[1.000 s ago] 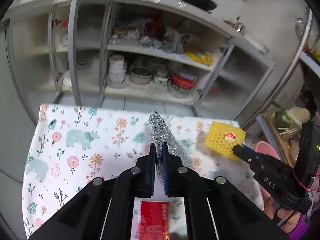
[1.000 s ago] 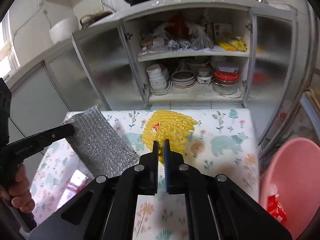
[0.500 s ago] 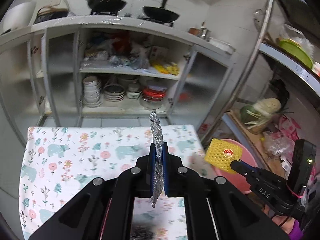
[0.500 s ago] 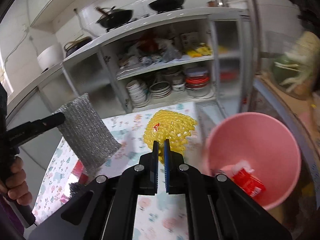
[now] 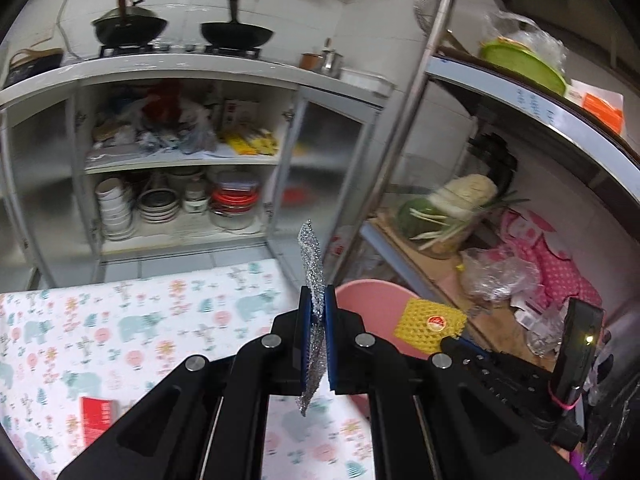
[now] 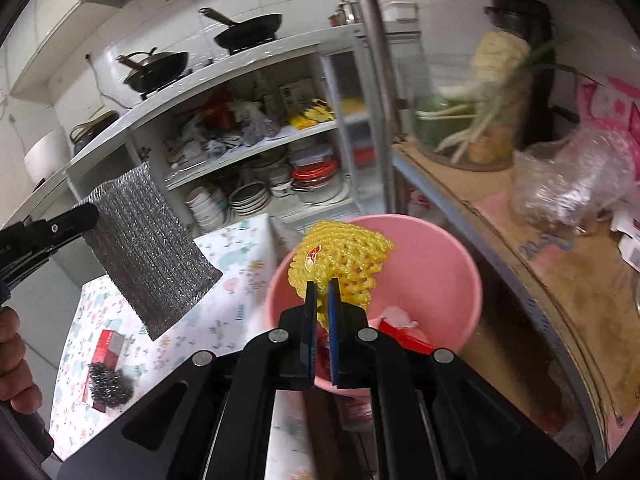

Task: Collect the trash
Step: 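Carry the grey pad with the left tool while the right tool carries the yellow sponge to the bucket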

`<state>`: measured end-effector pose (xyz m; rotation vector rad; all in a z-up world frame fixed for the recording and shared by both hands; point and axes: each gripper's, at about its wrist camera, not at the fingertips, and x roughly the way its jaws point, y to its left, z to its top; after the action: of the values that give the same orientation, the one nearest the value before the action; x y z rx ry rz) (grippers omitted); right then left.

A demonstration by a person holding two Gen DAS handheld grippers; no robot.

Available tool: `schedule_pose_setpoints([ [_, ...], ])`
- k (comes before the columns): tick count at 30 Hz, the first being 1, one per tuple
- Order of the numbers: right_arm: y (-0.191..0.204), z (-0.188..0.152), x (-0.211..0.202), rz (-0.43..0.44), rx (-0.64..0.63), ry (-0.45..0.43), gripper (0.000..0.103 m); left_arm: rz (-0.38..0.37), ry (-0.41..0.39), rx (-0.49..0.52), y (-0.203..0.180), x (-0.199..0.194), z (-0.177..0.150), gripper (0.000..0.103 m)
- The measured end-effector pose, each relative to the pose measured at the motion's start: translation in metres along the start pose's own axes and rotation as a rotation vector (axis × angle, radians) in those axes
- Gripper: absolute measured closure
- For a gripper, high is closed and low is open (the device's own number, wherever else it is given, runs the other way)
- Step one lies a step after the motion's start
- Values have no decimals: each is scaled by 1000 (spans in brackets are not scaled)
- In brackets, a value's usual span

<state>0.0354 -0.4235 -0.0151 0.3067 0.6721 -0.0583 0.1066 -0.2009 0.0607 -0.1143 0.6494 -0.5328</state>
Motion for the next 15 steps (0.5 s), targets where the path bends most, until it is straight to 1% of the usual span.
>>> schedule_pose_setpoints([
  [7, -25, -7, 8, -30, 32, 27, 98, -50, 34, 44, -35, 34, -4, 97],
  [15, -34, -15, 23, -65, 35, 66, 98, -45, 96, 67, -51, 74, -23, 97],
])
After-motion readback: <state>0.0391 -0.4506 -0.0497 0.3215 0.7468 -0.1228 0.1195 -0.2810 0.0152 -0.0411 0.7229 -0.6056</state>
